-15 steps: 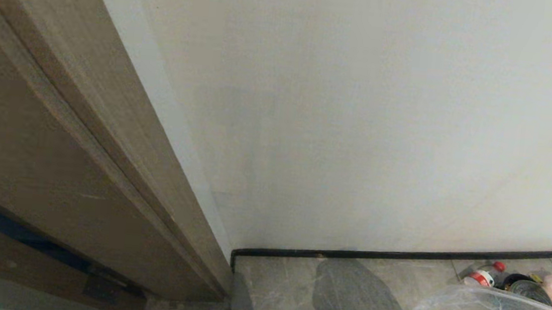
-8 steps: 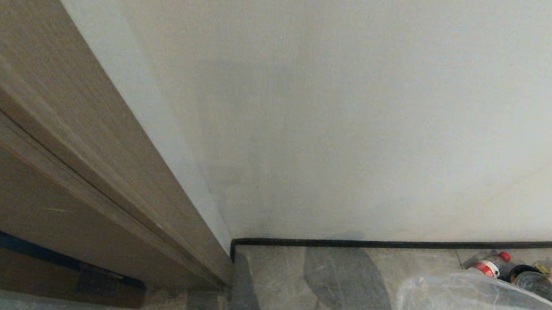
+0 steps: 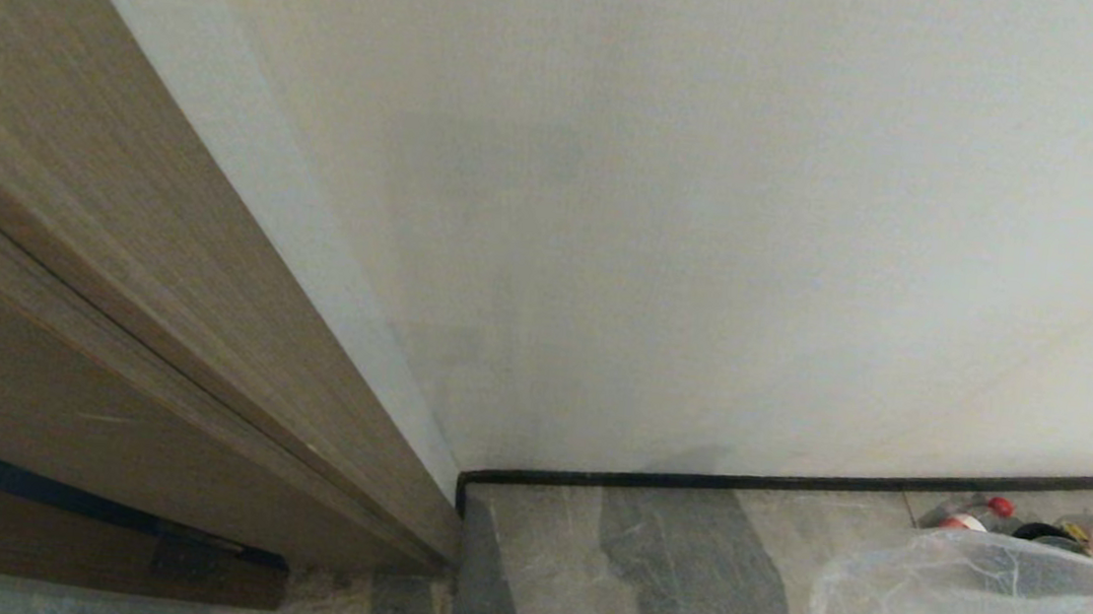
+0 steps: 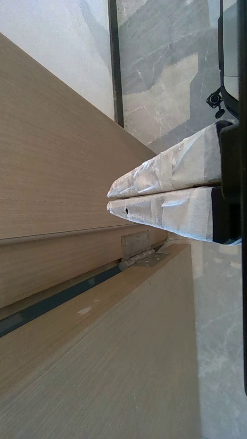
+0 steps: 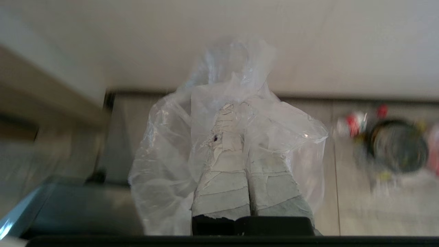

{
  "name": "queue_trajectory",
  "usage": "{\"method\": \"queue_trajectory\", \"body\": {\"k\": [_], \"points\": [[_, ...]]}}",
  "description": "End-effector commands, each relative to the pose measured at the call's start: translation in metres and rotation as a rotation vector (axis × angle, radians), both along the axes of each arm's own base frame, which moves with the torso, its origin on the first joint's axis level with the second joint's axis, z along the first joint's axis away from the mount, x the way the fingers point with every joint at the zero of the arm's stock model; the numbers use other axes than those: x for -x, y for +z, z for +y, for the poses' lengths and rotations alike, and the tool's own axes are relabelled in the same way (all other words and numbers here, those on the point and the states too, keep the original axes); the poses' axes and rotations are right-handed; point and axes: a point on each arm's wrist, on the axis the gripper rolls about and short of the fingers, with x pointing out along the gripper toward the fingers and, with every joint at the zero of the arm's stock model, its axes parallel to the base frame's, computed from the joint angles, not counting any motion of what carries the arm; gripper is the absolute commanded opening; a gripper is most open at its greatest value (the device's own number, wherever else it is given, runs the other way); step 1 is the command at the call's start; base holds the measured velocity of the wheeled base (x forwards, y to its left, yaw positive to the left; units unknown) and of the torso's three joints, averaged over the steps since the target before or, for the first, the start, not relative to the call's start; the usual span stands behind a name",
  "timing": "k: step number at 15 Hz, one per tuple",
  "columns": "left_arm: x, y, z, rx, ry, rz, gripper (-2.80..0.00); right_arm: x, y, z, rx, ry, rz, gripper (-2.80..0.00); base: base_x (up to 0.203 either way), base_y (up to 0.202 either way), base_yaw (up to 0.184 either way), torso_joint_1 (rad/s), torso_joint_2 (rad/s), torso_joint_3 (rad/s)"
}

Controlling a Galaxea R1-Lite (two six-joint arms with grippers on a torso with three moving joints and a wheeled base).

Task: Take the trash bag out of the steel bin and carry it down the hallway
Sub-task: Put the trash bag at the door

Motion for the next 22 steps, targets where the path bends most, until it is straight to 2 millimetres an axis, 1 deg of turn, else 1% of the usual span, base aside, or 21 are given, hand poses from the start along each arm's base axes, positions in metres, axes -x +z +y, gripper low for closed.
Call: {"method": "queue_trajectory", "body": {"k": [1,3,6,7,8,10,11,12,13,16,19,22], "points": [[0.0,0.0,0.0,0.001,0.0,0.002,-2.8,-0.036,0.03,0.0,0.004,0.011,0.193,-2.8,0.0,0.0,0.0,0.0,0.0,0.0],[0.0,0.0,0.0,0.001,0.0,0.002,-2.8,-0.066,0.043,0.001,0.023,0.026,0.318,-2.8,0.0,0.0,0.0,0.0,0.0,0.0],[0.0,0.0,0.0,0.001,0.0,0.002,-2.8,-0.109,0.05,0.001,0.082,0.061,0.43,-2.8,0.0,0.0,0.0,0.0,0.0,0.0],[0.0,0.0,0.0,0.001,0.0,0.002,-2.8,-0.117,0.05,0.002,0.089,0.076,0.446,-2.8,0.0,0.0,0.0,0.0,0.0,0.0],[0.0,0.0,0.0,0.001,0.0,0.002,-2.8,-0.119,0.045,0.002,0.084,0.107,0.469,-2.8,0.0,0.0,0.0,0.0,0.0,0.0],[0.0,0.0,0.0,0.001,0.0,0.002,-2.8,-0.118,0.032,0.005,0.041,0.202,0.496,-2.8,0.0,0.0,0.0,0.0,0.0,0.0],[0.0,0.0,0.0,0.001,0.0,0.002,-2.8,-0.115,0.024,0.005,0.033,0.234,0.51,-0.8,0.0,0.0,0.0,0.0,0.0,0.0],[0.0,0.0,0.0,0.001,0.0,0.002,-2.8,-0.114,0.022,0.006,0.029,0.252,0.509,0.0,0.0,0.0,0.0,0.0,0.0,0.0],[0.0,0.0,0.0,0.001,0.0,0.002,-2.8,-0.116,0.022,0.006,0.029,0.252,0.516,0.0,0.0,0.0,0.0,0.0,0.0,0.0],[0.0,0.0,0.0,0.001,0.0,0.002,-2.8,-0.114,0.024,0.006,0.024,0.266,0.529,0.0,0.0,0.0,0.0,0.0,0.0,0.0],[0.0,0.0,0.0,0.001,0.0,0.002,-2.8,-0.108,0.035,0.007,0.013,0.314,0.464,0.0,0.0,0.0,0.0,0.0,0.0,0.0],[0.0,0.0,0.0,0.001,0.0,0.002,-2.8,-0.103,0.037,0.011,0.0,0.389,0.488,0.0,0.0,0.0,0.0,0.0,0.0,0.0]]}}
